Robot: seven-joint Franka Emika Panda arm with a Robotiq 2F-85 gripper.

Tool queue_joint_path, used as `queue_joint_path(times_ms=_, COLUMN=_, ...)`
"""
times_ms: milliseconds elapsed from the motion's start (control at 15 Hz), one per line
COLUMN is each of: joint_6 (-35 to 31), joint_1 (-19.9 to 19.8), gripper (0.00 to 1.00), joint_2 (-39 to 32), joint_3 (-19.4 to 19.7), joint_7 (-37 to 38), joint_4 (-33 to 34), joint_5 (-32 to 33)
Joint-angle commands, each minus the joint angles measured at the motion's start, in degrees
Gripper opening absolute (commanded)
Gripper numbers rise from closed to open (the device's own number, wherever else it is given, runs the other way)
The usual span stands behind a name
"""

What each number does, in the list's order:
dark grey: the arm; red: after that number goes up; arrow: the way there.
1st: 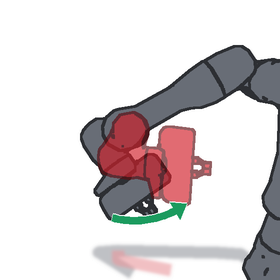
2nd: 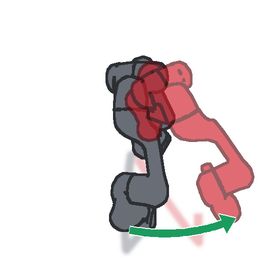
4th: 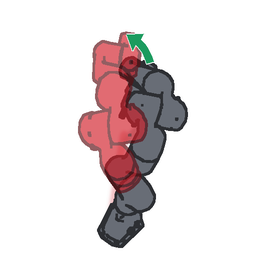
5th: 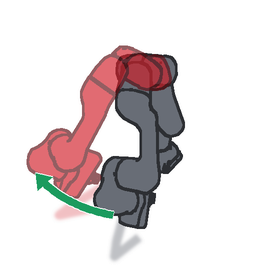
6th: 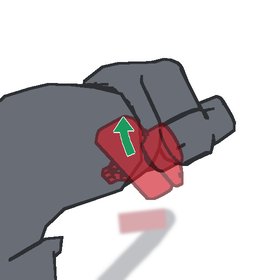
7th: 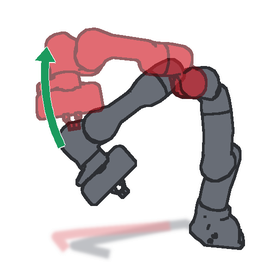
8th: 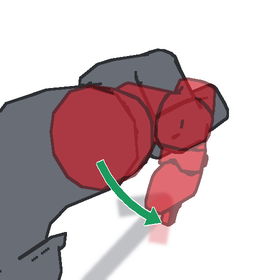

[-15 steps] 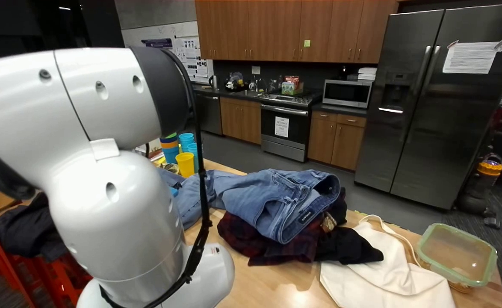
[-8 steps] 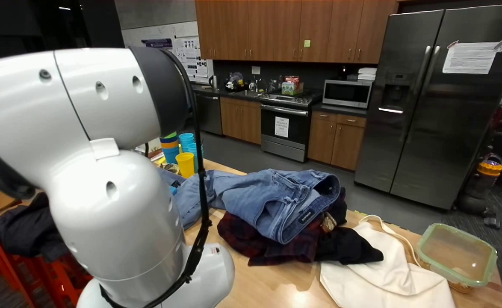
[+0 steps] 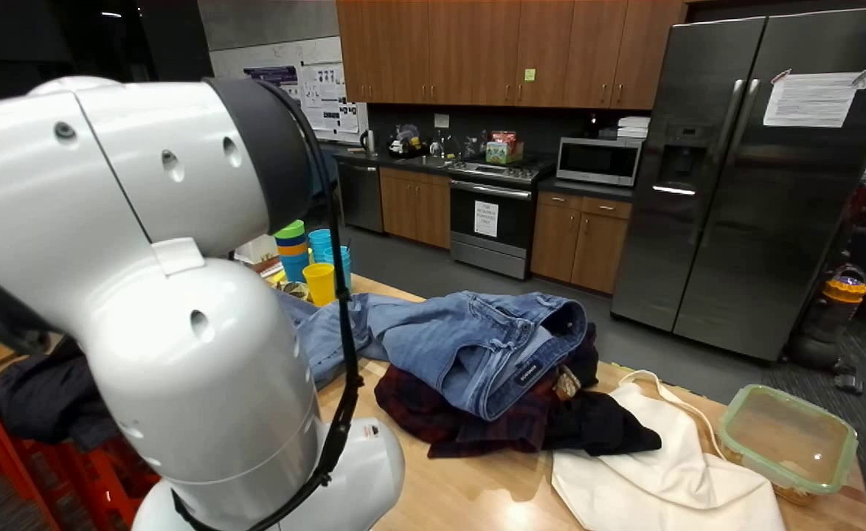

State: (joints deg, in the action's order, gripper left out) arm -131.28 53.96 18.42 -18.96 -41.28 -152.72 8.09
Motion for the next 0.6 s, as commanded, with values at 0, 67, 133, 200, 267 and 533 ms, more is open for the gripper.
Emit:
queue_joint_path(times_ms=0, joint_6=4.9, joint_1=0.8, gripper=0.03, joint_2=-2.0, joint_3=-2.3, joint_7=-2.9, joint_4=6.0, joint_5=3.5)
queue_joint_path(times_ms=67, joint_6=6.2, joint_1=1.1, gripper=0.03, joint_2=-2.3, joint_3=-3.1, joint_7=-3.6, joint_4=7.3, joint_5=4.3)
queue_joint_path(times_ms=133, joint_6=7.6, joint_1=1.2, gripper=0.03, joint_2=-2.7, joint_3=-3.7, joint_7=-4.3, joint_4=8.9, joint_5=5.2)
queue_joint_path(times_ms=200, joint_6=8.5, joint_1=1.0, gripper=0.03, joint_2=-3.5, joint_3=-4.3, joint_7=-4.6, joint_4=10.6, joint_5=6.4)
queue_joint_path(times_ms=267, joint_6=9.9, joint_1=1.2, gripper=0.03, joint_2=-3.4, joint_3=-4.7, joint_7=-5.2, joint_4=11.9, joint_5=7.1)
queue_joint_path(times_ms=533, joint_6=13.3, joint_1=0.9, gripper=0.03, joint_2=-6.6, joint_3=-6.7, joint_7=-7.4, joint_4=18.3, joint_5=10.9)
